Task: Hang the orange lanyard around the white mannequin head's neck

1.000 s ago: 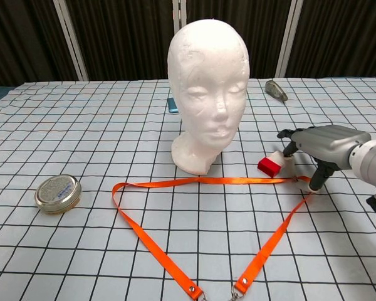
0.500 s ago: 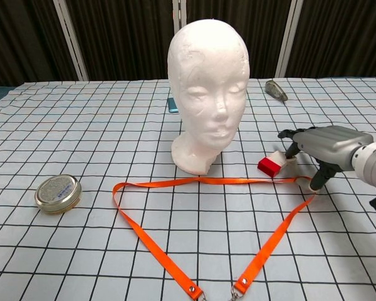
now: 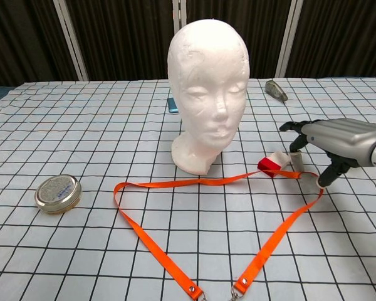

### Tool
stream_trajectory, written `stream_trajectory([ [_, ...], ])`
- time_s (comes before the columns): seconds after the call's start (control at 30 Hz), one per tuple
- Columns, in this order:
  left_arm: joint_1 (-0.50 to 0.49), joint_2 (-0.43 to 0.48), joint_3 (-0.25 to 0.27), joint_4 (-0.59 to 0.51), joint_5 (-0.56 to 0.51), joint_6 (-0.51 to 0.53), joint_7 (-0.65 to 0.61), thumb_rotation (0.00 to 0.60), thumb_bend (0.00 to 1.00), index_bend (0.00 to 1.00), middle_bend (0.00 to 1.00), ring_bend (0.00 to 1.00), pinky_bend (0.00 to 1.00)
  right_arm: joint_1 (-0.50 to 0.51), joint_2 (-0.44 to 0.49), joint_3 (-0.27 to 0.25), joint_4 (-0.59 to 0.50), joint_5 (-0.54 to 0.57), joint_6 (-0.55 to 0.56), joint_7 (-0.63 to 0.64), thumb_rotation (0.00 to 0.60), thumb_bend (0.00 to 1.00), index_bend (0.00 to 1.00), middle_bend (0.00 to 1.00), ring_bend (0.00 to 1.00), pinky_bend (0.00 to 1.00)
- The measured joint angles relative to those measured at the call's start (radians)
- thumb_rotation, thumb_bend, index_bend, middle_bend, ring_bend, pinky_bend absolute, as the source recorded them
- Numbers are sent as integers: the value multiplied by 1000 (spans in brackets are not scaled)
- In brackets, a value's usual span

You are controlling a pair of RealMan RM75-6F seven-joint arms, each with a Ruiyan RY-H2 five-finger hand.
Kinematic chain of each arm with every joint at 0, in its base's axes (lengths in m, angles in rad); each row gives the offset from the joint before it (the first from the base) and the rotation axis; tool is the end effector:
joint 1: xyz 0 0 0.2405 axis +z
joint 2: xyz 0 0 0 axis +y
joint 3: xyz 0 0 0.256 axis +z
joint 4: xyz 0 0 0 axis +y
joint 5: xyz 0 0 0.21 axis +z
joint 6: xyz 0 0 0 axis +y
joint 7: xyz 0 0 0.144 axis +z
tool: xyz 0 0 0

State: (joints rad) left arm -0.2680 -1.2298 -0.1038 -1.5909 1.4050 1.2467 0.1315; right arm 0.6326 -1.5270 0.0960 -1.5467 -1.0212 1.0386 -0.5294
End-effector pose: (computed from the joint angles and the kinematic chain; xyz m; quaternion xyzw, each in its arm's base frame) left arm -0.2836 0.2443 0.1049 -0.6516 -0.3942 -0.3614 0.5380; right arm -0.1953 -0.3072 -0.0149 0.7443 -0.3841 0.2886 0.4639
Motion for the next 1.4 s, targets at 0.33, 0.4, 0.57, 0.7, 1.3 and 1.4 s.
stream_trajectory([
  [0.33,-207,-172,-86,-13,-145,-230,91,600,209,436,0,0,0,-4,24,13,-42,-1,-9,41,600,424,728,30,0,0],
  [0.4,-243,-226,-98,11,-172,-260,101,600,226,438,0,0,0,-4,30,17,-48,-1,-11,48,600,424,728,31,0,0],
  [0.57,-313,-341,-115,95,-218,-319,103,600,242,439,0,0,0,-3,44,25,-56,-6,-13,65,600,423,729,33,0,0],
  [0.7,-355,-405,-118,155,-235,-352,90,600,254,444,0,0,0,-2,56,29,-63,-9,-17,77,600,424,729,33,0,0],
  [1.3,-413,-527,-87,312,-273,-405,38,600,341,467,0,0,0,3,59,32,-35,-9,-35,109,600,438,730,34,0,0],
  [1.4,-415,-532,-83,320,-274,-405,34,600,341,472,0,0,0,4,60,31,-34,-13,-37,111,600,438,730,34,0,0],
])
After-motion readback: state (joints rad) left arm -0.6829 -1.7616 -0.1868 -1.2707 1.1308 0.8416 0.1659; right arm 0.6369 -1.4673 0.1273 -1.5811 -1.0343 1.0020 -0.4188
